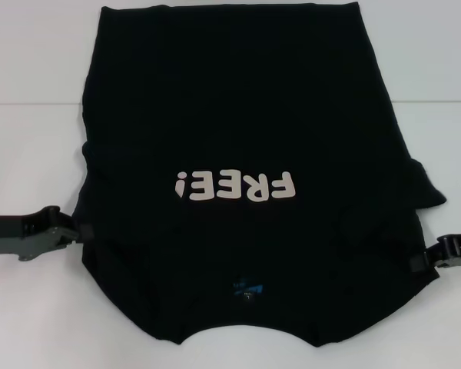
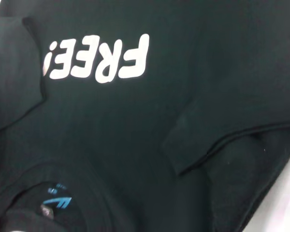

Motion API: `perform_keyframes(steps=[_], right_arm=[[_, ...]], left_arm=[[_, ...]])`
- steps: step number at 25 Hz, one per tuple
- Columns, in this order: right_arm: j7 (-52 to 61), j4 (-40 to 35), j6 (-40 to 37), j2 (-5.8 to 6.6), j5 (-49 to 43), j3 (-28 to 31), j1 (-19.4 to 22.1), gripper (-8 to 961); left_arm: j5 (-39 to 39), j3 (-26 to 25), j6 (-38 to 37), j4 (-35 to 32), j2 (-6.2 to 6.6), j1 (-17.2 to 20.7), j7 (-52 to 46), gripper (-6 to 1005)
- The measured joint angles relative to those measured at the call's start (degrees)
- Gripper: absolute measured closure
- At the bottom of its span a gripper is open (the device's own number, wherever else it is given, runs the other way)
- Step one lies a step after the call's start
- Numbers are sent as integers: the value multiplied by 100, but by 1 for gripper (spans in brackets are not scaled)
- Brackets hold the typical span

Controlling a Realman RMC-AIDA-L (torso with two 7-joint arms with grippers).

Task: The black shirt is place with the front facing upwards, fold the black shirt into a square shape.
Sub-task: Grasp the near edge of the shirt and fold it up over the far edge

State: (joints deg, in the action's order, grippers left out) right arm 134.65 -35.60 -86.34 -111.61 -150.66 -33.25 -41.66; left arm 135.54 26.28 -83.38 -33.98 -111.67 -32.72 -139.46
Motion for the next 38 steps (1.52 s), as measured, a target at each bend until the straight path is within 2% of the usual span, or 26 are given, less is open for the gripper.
perform_keyframes(steps=[4, 9, 15, 23, 26, 31, 38], right_arm=[[-3, -86, -313, 108, 21, 31, 86, 908], [23, -317, -758, 173, 22, 47, 263, 908], [-8, -393, -1213, 183, -96, -1, 481, 908], [-143, -465, -1540, 195, -152, 122, 848, 909], [-206, -463, -1545, 200, -108, 288, 831, 909], [-240, -377, -1373, 149, 299, 352, 606, 909], [17, -287, -449, 127, 944, 361, 245, 909]], left_arm=[[33, 59, -440, -33, 105, 66, 35, 898], [58, 64, -1058, -117, 182, 159, 131, 895], [292, 63, -1619, -297, 185, 304, 170, 891], [365, 8, -2366, -563, 106, 643, 349, 886], [352, -40, -2337, -514, 103, 590, 377, 884], [344, -45, -1870, -166, 106, 185, 205, 880], [183, -138, -439, 170, 57, -587, -376, 876]])
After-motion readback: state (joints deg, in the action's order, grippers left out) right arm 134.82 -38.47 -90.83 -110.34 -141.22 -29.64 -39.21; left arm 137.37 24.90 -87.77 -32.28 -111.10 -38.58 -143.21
